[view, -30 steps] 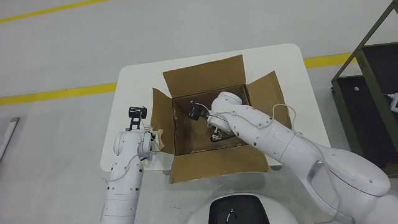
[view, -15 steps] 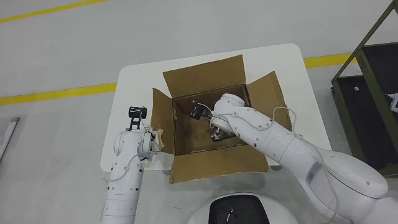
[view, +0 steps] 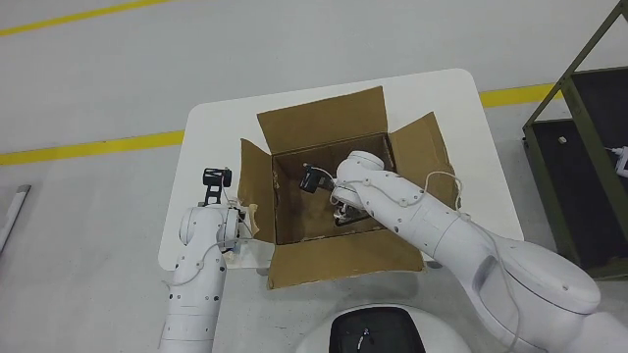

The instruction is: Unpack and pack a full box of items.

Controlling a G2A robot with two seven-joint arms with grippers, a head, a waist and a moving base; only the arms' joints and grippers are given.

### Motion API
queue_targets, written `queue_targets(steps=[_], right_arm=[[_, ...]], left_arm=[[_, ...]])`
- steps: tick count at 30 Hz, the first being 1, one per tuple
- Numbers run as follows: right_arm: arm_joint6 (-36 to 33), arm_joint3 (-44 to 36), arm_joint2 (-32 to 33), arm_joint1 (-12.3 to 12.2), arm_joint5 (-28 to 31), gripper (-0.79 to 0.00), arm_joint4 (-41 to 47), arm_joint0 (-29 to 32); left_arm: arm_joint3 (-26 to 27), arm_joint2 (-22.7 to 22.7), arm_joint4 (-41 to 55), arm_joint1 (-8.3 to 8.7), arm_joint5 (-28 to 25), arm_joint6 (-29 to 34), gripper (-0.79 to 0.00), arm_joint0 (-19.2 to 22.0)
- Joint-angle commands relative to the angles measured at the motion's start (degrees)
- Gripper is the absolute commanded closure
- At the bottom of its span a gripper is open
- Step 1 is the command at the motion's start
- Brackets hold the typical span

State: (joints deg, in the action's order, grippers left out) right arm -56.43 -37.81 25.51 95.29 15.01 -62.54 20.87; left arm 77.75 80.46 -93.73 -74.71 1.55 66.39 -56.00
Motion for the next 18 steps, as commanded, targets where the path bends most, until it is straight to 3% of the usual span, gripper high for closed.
queue_targets(steps=[1,11,14,15,18], right_arm=[[0.18,0.83,0.12,0.35,0.06,-0.296,0.13,-0.12],[0.39,4.56,0.66,2.26,0.74,-0.28,1.06,-0.64],[0.83,5.51,0.85,2.73,0.59,-0.132,1.08,-0.8],[0.89,5.79,0.92,2.87,0.63,0.0,1.1,-0.86],[1.44,6.51,1.34,3.2,0.68,0.0,1.35,-1.08]], left_arm=[[0.0,0.0,0.0,0.0,0.0,0.0,-0.785,0.0],[0.0,0.0,0.0,0.0,0.0,0.0,-0.785,0.0],[0.0,0.0,0.0,0.0,0.0,0.0,-0.785,0.0],[0.0,0.0,0.0,0.0,0.0,0.0,-0.785,0.0],[0.0,0.0,0.0,0.0,0.0,0.0,-0.785,0.0]])
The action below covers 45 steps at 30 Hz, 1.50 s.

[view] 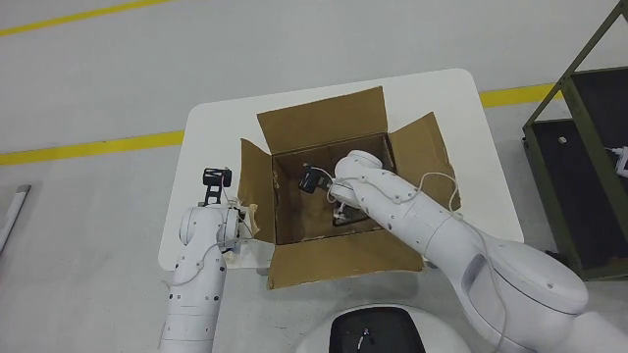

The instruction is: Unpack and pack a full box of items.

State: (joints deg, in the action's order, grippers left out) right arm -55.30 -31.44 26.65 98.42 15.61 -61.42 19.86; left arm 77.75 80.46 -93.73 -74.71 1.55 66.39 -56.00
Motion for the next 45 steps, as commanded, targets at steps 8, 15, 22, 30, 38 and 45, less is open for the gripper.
queue_targets(steps=[8,15,22,30,38,45], right_arm=[[6.56,-2.3,4.13,-1.31,1.8,0.0,1.59,-0.67],[7.91,-16.45,11.52,-6.96,6.47,0.0,-0.68,3.02],[7.07,-45.47,29.77,-15.58,13.39,0.0,-1.73,20.35],[7.36,-64.25,45.41,-20.21,20.65,0.0,1.91,37.72],[12.62,-65.87,49.17,-21.14,22.88,0.0,3.94,42.14],[12.62,-65.87,49.17,-21.14,22.88,0.0,3.94,42.14]], left_arm=[[0.0,0.0,0.0,0.0,0.0,0.0,-0.785,0.0],[0.0,0.0,0.0,0.0,0.0,0.0,-0.785,0.0],[0.0,0.0,0.0,0.0,0.0,0.0,-0.785,0.0],[0.0,0.0,0.0,0.0,0.0,0.0,-0.785,0.0],[0.0,0.0,0.0,0.0,0.0,0.0,-0.785,0.0],[0.0,0.0,0.0,0.0,0.0,0.0,-0.785,0.0]])
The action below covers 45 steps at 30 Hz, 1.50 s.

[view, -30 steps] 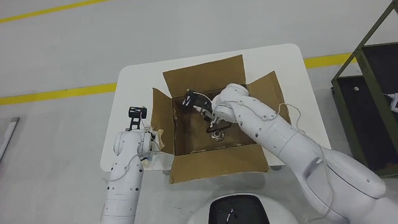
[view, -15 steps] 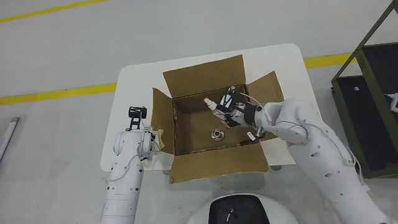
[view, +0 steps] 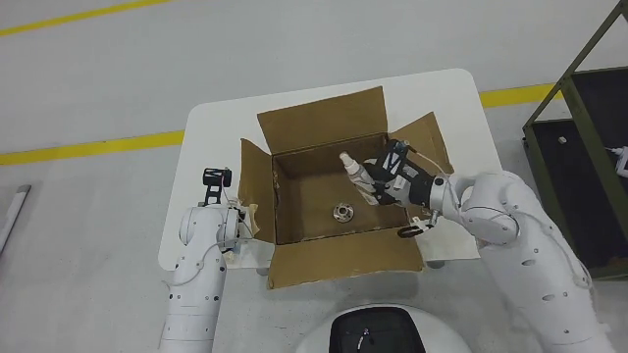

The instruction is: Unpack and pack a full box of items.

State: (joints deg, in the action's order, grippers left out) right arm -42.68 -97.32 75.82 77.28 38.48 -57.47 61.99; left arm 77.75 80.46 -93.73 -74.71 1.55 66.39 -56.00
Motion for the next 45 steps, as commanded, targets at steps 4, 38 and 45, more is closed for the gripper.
queue_targets(steps=[4,38,45], right_arm=[[3.29,-2.49,1.88,-0.26,-2.22,0.0,0.15,0.36],[-13.28,-8.58,19.43,-3.92,-31.01,0.0,-9.39,17.43],[-13.14,-8.16,19.08,-3.93,-31.07,0.0,-9.31,17.22]], left_arm=[[0.0,0.0,0.0,0.0,0.0,0.0,-0.785,0.0],[0.0,0.0,0.0,0.0,0.0,0.0,-0.785,0.0],[0.0,0.0,0.0,0.0,0.0,0.0,-0.785,0.0]])
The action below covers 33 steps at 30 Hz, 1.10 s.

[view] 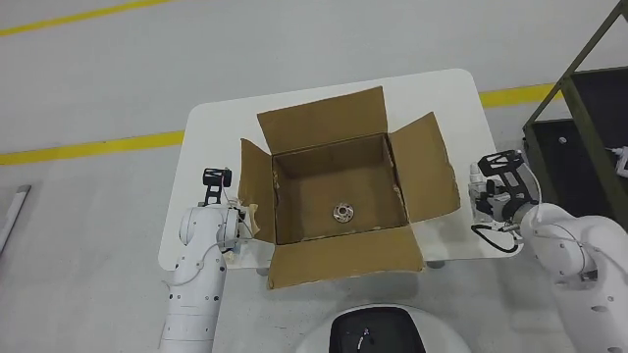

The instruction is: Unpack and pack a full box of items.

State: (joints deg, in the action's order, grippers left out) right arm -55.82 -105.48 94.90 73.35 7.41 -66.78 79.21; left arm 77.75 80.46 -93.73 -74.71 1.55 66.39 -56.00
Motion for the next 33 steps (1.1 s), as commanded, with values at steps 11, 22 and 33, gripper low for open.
queue_targets(steps=[11,22,33], right_arm=[[-3.16,6.03,-3.69,-0.01,-2.58,0.0,0.07,-2.13],[-5.37,9.33,-6.83,-0.21,-4.36,-0.031,-1.08,-5.29],[-5.63,10.65,-7.67,-0.57,-4.77,-0.36,-1.34,-6.52]], left_arm=[[0.0,0.0,0.0,0.0,0.0,0.0,-0.785,0.0],[0.0,0.0,0.0,0.0,0.0,0.0,-0.785,0.0],[0.0,0.0,0.0,0.0,0.0,0.0,-0.785,0.0]])
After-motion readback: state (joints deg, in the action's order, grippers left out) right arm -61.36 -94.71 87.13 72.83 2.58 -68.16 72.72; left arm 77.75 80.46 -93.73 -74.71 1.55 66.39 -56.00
